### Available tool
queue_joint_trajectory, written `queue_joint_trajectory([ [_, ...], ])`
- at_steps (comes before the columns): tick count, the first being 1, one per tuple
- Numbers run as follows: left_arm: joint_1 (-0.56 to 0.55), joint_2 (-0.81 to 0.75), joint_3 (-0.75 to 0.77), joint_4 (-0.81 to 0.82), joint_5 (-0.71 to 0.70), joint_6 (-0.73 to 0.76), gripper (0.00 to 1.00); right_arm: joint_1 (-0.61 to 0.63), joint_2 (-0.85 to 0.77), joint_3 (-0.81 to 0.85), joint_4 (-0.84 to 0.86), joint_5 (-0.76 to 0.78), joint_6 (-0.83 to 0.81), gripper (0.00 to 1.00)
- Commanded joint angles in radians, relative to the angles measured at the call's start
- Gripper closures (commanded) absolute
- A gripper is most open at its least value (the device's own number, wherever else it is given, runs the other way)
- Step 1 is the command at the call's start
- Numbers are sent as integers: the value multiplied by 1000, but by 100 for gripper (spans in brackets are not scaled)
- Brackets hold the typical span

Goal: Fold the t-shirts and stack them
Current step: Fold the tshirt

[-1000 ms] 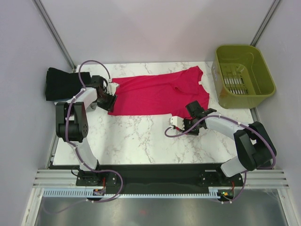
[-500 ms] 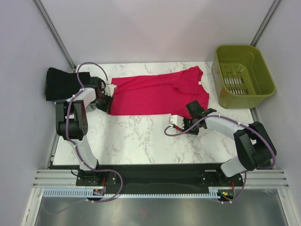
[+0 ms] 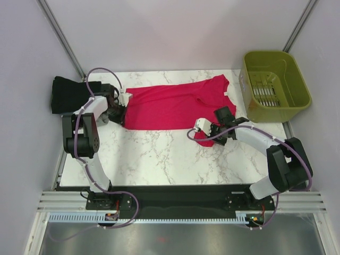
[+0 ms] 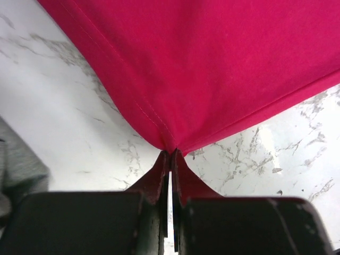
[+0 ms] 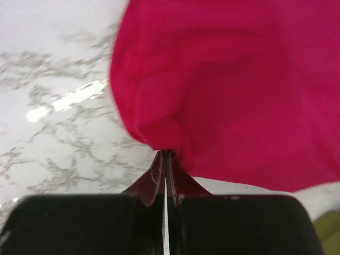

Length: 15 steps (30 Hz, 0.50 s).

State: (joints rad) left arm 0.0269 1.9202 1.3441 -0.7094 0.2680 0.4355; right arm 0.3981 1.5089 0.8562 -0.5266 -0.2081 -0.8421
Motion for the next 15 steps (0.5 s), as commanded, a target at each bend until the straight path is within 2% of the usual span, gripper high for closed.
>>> queue_joint_trajectory([
  [1, 5, -17, 124, -53, 28, 5, 98, -47, -3, 137, 73, 10, 115, 100],
  [6, 4, 63, 279, -146, 40, 22, 98, -117, 62, 296, 114, 22, 146, 100],
  [12, 2, 200, 553, -269, 46, 29, 98, -173, 206, 536, 161, 26, 193, 100],
  [15, 1, 244, 625, -323, 46, 28, 98, -196, 287, 653, 174, 26, 207, 100],
])
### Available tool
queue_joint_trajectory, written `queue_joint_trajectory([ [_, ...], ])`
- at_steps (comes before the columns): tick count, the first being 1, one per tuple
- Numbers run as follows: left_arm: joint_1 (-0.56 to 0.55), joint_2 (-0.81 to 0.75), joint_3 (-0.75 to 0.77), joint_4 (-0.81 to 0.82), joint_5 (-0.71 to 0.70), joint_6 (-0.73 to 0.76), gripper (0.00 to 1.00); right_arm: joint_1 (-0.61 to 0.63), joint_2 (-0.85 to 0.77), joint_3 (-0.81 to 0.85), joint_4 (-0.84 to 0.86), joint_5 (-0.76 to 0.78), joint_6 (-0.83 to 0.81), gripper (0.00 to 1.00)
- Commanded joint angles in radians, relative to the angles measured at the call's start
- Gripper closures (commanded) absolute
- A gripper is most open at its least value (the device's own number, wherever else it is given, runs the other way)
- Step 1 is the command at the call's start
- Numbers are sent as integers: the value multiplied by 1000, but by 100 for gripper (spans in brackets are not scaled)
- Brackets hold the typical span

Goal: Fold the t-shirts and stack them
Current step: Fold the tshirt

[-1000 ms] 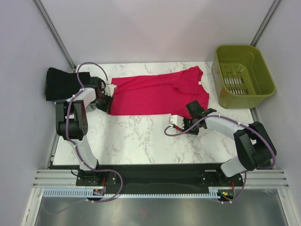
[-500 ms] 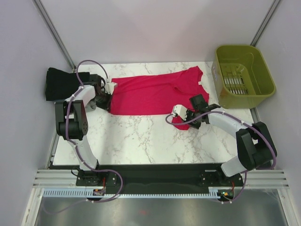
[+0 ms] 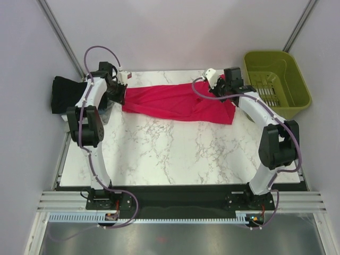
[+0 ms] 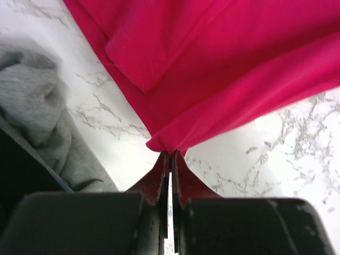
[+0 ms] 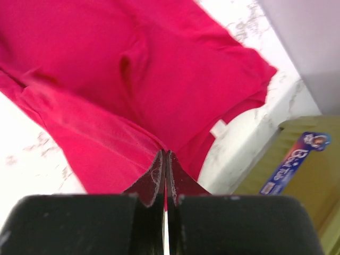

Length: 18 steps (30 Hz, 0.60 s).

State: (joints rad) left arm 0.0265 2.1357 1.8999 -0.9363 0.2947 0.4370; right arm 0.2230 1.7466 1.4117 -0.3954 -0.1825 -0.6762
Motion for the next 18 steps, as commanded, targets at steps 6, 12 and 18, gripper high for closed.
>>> queue_joint_trajectory([
  [6, 0, 145, 296, -197, 44, -1, 98, -51, 224, 344, 64, 1, 53, 100],
  [12, -10, 253, 508, -243, 57, -27, 98, -65, 407, 595, 69, 6, 64, 100],
  [18, -16, 308, 568, -208, 12, -122, 79, -67, 563, 780, 81, 23, 75, 100],
])
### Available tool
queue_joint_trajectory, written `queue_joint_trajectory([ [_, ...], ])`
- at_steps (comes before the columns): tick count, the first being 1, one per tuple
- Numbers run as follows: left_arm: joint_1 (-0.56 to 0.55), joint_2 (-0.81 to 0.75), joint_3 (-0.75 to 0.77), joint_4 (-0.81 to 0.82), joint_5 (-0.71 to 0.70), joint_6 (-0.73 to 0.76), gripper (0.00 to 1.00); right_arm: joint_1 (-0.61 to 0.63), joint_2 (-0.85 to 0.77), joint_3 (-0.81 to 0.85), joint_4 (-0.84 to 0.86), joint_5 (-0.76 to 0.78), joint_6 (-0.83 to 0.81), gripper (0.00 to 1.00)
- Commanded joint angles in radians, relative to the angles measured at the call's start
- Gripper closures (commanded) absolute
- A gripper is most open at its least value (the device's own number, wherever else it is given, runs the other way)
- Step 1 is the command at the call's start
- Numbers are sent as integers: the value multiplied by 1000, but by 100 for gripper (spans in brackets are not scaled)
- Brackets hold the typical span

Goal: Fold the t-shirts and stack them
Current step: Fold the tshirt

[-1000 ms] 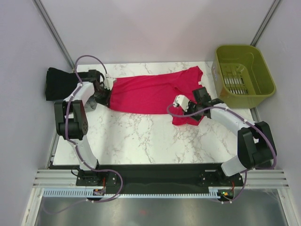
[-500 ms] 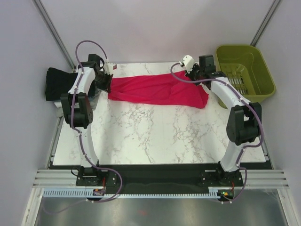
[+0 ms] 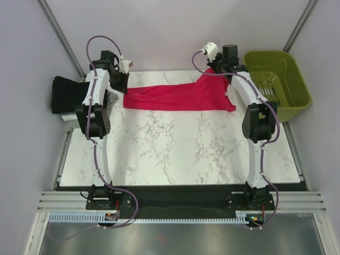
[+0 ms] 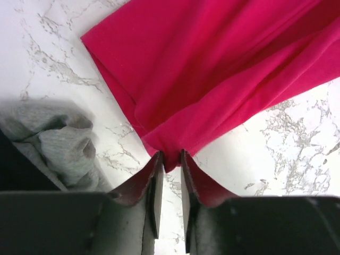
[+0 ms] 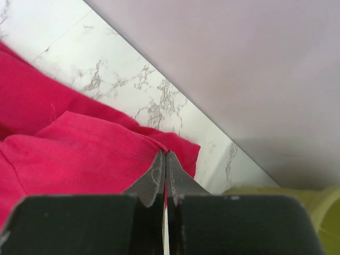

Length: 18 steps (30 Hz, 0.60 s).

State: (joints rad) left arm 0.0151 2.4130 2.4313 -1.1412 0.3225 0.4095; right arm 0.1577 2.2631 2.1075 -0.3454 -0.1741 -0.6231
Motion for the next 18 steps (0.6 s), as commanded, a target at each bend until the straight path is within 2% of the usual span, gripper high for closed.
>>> queue_joint_trajectory([
  [1, -3, 44, 34, 15, -31, -118, 72, -1, 77, 110, 31, 19, 23, 100],
  [2, -4, 50, 34, 46, -45, -156, 58, -3, 88, 115, 39, 22, 20, 100],
  [6, -3, 66, 34, 132, -80, -238, 47, -3, 136, 117, 89, 88, 23, 100],
  [7, -3, 64, 55, 138, -130, -236, 45, -1, 142, 105, 109, 120, 36, 100],
  [8, -38, 45, 60, 149, -154, -232, 42, 0, 141, 97, 146, 205, 57, 95],
  [9, -38, 26, 60, 155, -161, -233, 41, 0, 136, 88, 163, 244, 63, 74],
  [12, -35, -67, 35, 191, -171, -224, 41, 0, 76, 20, 232, 341, 82, 40],
  [15, -37, -224, -232, 302, -81, -158, 41, 5, 4, -36, 255, 355, 118, 29],
  [18, -55, -253, -310, 298, -74, -113, 42, 14, -40, -66, 204, 274, 196, 27],
])
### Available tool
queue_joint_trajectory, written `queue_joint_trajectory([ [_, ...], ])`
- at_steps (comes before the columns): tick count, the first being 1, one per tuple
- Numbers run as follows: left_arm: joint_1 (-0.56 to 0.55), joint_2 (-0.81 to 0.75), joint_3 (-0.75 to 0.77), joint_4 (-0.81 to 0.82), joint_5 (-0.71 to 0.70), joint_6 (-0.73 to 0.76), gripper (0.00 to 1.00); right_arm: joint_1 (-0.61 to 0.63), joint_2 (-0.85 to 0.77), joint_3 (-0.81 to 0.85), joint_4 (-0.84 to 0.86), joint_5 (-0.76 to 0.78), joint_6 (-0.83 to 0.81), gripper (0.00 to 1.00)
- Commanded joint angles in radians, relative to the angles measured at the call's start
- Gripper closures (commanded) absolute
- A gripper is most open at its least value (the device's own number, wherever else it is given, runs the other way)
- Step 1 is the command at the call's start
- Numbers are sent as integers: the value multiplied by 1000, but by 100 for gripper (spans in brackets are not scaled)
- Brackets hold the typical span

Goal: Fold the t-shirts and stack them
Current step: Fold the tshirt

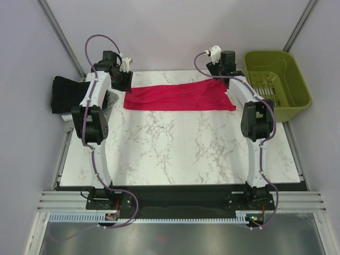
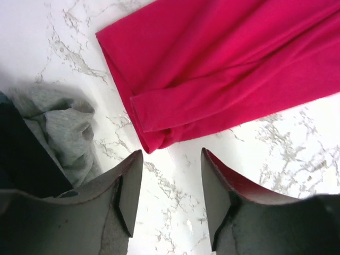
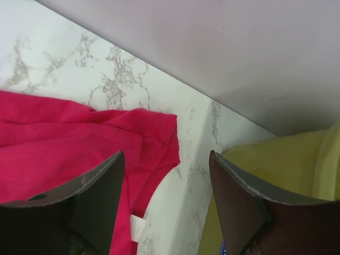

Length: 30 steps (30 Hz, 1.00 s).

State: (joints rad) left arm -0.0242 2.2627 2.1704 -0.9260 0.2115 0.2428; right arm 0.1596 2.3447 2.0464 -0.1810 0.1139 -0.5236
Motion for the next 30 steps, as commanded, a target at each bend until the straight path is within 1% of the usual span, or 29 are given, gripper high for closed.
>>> queue_joint_trajectory([
  [1, -16, -95, -46, 38, 48, 49, 46, 14, -128, -3, 10, -51, 137, 27],
  [2, -16, -83, -41, 15, 61, 49, 49, 12, -130, -2, -47, -100, 173, 27],
  [3, -16, -59, -29, -32, 83, 50, 52, 14, -127, -2, -76, -173, 250, 27],
  [6, -16, -17, -15, -79, 103, 49, 63, 15, -98, -3, -173, -293, 322, 28],
  [7, -14, -11, -17, -92, 109, 52, 69, 17, -87, -6, -193, -318, 338, 29],
  [8, -14, -5, -20, -102, 117, 50, 72, 17, -76, -8, -224, -335, 341, 30],
  [10, -14, 20, -20, -115, 152, 47, 77, 17, -47, -17, -229, -350, 350, 31],
  [14, -16, 58, -17, -132, 187, 32, 77, 17, -5, -15, -242, -349, 338, 33],
  [23, -23, 132, 43, -188, 198, 44, 77, 15, 28, -20, -264, -332, 316, 33],
  [30, -26, 210, 141, -185, 201, 26, 76, 18, 54, -41, -264, -238, 306, 33],
])
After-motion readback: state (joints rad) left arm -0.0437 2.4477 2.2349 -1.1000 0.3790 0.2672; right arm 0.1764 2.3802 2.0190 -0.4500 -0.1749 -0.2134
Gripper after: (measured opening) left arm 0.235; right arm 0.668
